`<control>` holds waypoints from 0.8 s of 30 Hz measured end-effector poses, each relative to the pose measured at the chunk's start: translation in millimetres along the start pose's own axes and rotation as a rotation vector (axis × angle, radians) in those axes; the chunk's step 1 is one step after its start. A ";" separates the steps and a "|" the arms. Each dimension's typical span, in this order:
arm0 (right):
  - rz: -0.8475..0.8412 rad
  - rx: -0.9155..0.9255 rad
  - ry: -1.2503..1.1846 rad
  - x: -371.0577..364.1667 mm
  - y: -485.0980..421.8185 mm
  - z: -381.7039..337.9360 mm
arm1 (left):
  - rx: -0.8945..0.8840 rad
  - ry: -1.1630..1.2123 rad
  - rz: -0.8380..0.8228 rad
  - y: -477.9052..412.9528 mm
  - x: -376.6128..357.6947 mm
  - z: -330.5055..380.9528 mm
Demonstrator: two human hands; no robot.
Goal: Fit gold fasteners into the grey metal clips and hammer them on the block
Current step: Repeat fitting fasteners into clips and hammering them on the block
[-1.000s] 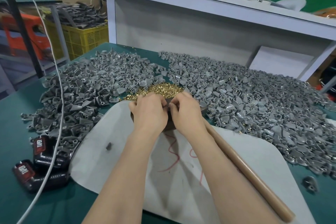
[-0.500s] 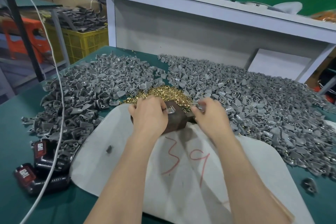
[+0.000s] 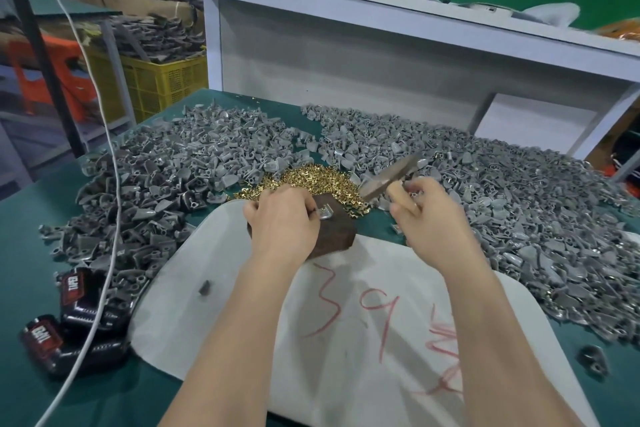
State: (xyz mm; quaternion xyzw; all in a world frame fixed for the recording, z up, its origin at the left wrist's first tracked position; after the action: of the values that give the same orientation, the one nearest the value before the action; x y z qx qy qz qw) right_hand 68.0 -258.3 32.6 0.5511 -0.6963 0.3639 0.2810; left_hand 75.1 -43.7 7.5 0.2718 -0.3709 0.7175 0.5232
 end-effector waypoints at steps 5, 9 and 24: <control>0.272 0.322 -0.070 21.5 31.0 -62.2 | -0.009 0.023 0.012 1.2 1.3 1.3; -0.002 0.283 0.207 -22.3 30.2 -68.9 | 0.002 0.008 -0.006 -0.1 1.5 0.4; 0.286 0.372 -0.014 14.7 32.1 -75.5 | 0.006 0.018 0.040 -0.6 3.6 -0.8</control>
State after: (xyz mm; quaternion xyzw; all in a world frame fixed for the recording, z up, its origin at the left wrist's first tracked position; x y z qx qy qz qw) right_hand 32.6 -200.9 81.5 0.4919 -0.6901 0.5182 0.1153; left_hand 74.5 -40.9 9.9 0.2596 -0.3692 0.7313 0.5115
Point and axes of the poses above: each hand's wrist, its own y-axis away from the middle knuckle, its own x-axis out of the back of the hand, z = x × y, the point moved 10 cm from there along -y, towards the middle knuckle, and after that the axes turned 2 degrees about -z, right-handed, at the moved point
